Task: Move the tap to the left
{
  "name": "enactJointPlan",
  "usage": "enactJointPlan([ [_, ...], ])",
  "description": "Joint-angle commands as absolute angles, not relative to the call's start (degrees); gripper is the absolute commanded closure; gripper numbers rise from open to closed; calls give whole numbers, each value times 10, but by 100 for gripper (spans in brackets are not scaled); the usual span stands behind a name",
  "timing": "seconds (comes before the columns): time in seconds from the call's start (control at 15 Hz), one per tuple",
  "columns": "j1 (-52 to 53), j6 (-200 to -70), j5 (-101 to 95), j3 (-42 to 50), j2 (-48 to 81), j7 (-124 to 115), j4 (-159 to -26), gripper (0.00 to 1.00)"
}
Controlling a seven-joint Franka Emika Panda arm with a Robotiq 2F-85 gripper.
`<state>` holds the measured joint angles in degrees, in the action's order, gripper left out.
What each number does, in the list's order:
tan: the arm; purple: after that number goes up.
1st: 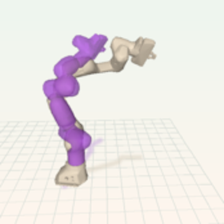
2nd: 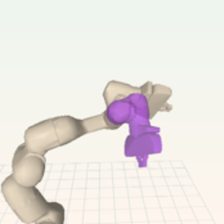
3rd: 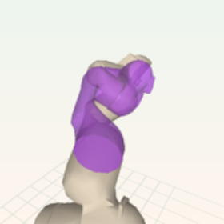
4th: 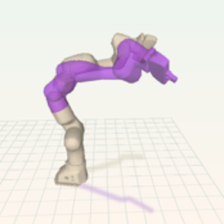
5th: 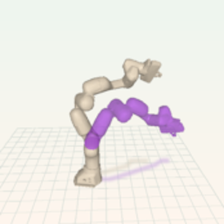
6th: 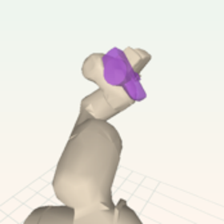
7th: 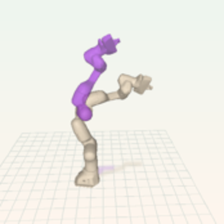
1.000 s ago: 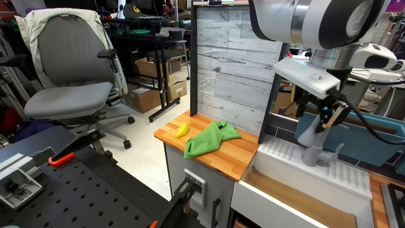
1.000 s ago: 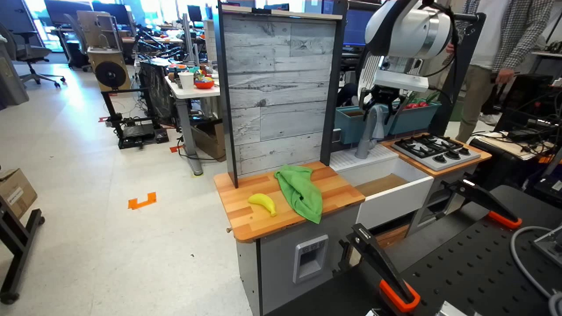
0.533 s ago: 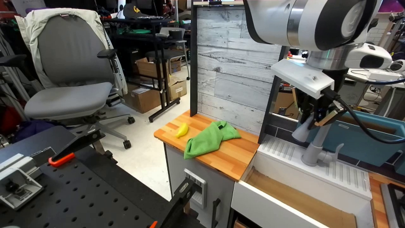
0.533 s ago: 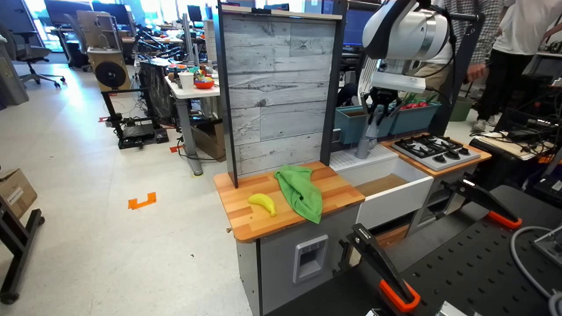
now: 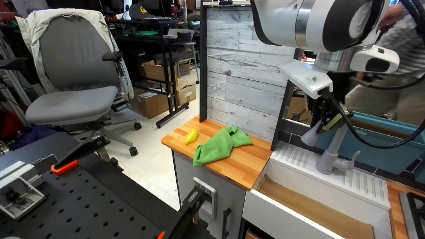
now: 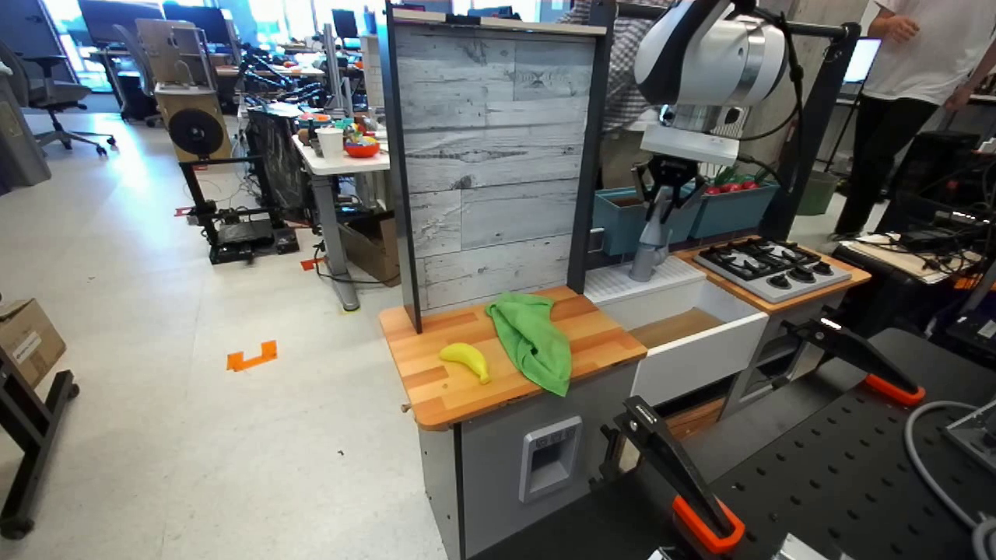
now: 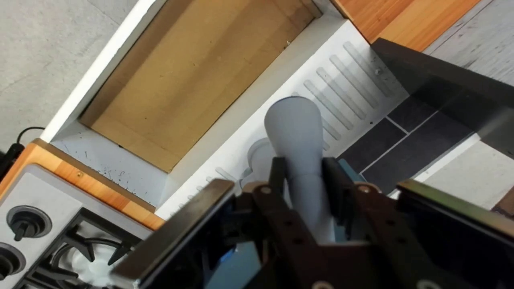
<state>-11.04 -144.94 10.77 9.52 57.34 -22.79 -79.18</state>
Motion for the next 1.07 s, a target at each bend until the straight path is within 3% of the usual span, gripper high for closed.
enactJointPlan([
  [0.0,-102,-1423,140,76,572,-270,-774,93],
  [0.8,-119,-1370,224,28,588,-319,-697,93],
  [0.87,-123,-1358,224,30,589,-316,-688,74],
  [0.93,-124,-1354,225,31,590,-315,-685,48],
  [1.0,-125,-1347,224,32,590,-314,-682,49],
])
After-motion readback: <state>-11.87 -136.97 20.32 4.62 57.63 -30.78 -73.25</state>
